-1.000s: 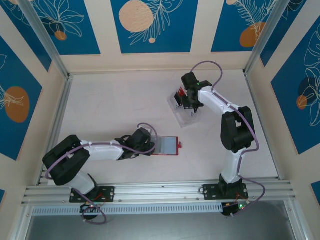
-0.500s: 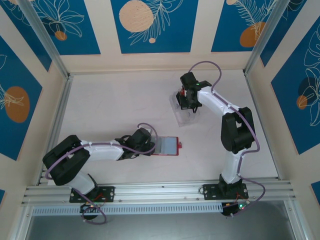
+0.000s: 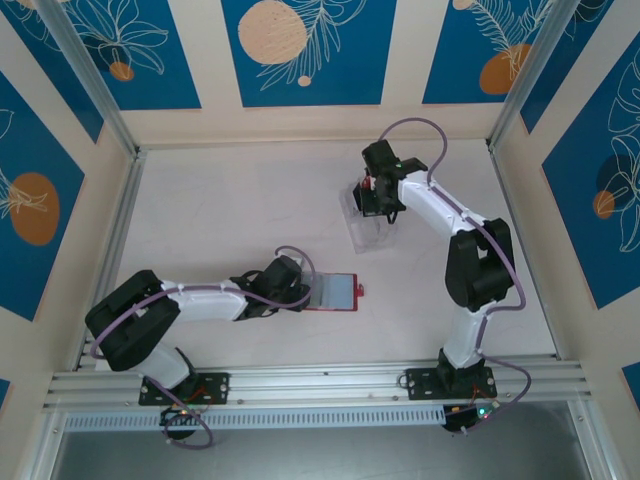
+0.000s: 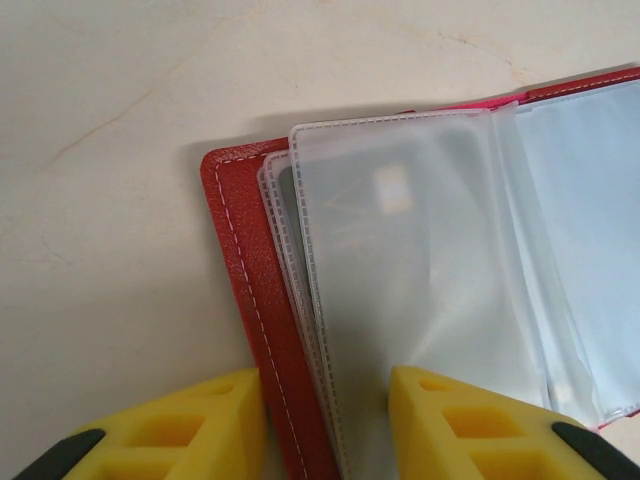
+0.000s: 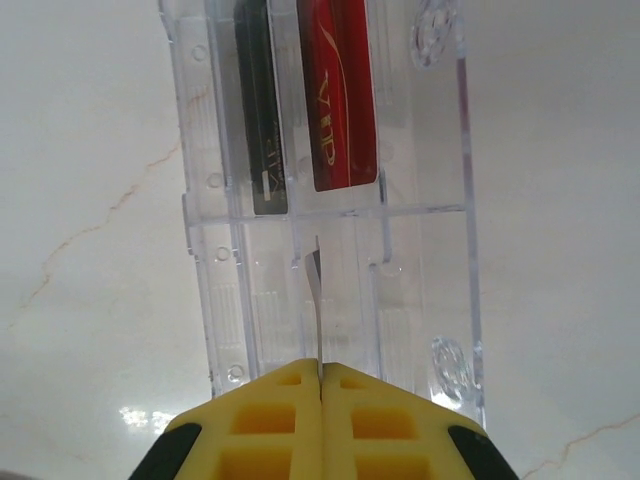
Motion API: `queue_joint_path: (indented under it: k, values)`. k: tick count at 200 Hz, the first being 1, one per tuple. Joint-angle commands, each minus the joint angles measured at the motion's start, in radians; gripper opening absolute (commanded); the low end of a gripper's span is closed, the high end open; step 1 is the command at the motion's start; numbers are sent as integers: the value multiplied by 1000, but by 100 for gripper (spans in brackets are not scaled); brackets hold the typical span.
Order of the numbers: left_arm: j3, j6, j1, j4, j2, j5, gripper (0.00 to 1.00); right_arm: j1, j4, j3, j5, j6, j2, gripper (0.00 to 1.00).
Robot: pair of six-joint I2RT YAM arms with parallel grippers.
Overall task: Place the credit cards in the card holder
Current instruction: Pick up the credit card from the storage box, then insert the credit card into the card slot.
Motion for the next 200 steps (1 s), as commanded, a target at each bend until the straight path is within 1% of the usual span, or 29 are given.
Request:
queue_joint_path:
  k: [1,21,44,85,112,135,168,200]
  values:
    - [-30,-15,-29,-6,21,105,36,37,-19,13,23,6,-103,0]
    - [-33,-11,-29,-24,-7,95,37,94,-3,-45,46,14,-188,0]
    - [-34,3,-29,-39,-45,88,38,146,29,-135,6,44,-291,0]
    - [-10,16,-14,-94,-96,62,43,198,147,-348,-129,141,-448,0]
    - [13,23,1,-129,-114,53,48,206,260,-497,-206,200,-520,0]
    - [45,44,12,-147,-90,56,50,210,360,-593,-274,248,-542,0]
    - [90,70,24,-154,-27,68,49,221,464,-684,-308,299,-554,0]
    - [125,97,27,-180,22,53,48,227,530,-736,-343,329,-554,0]
